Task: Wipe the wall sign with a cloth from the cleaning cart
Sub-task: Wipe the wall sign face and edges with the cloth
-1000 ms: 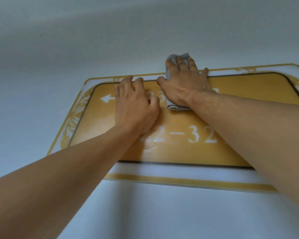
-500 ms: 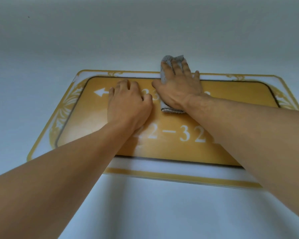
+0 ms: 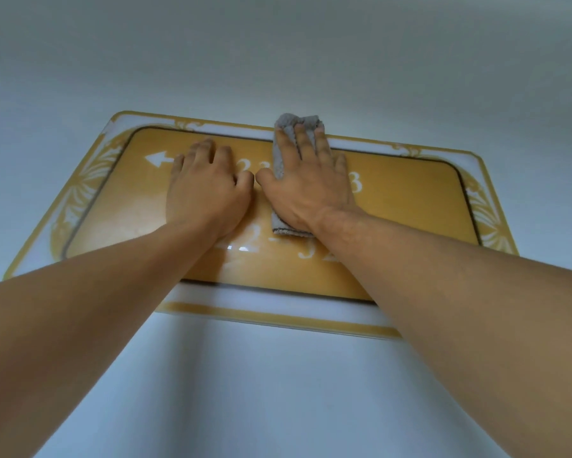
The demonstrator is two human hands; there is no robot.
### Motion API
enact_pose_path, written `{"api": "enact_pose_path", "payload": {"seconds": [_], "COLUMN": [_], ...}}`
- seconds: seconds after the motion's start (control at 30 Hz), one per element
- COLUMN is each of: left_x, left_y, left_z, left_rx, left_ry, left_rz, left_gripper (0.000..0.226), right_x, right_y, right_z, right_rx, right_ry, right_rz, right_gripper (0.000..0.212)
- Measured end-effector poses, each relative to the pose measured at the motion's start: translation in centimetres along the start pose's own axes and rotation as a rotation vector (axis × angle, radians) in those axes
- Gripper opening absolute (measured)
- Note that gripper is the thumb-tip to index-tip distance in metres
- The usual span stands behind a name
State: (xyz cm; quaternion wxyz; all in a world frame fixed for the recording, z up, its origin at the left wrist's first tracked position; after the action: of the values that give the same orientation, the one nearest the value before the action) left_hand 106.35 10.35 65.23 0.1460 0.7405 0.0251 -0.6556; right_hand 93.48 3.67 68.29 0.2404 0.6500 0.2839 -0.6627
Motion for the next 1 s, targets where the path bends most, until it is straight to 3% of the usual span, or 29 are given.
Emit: {"api": "enact_pose_path", "payload": {"seconds": [0.83,1.0], "left_x": [8.5,8.9], "left_y": [-1.7,-2.0], "left_z": [1.6,1.0], "left_rx": [0.013,0.053], "left_ry": [-0.024,-0.039], "left_rz": [-0.039,0.017], "left_gripper": [0.067,0.064], "right_x": [12.6,13.7], "right_y": [0.7,1.1], "right_z": [-0.9,-1.5], "right_rx": [-0.1,-0.113], "right_ry": [0.004,0.002], "right_rz": [0.05,0.052], "right_gripper": [0.075,0.075]}}
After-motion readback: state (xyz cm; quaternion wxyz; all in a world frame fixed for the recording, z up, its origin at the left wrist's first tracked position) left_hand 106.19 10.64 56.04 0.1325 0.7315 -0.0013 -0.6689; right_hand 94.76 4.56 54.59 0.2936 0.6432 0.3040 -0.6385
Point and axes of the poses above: each hand's wrist, its own x-axis away from the middle knuckle, its own y-axis out of the palm, z = x × y, the point moved 5 cm from there along -x, towards the middle knuckle, and after that the axes turned 13 degrees about y, right-handed, at the moved point
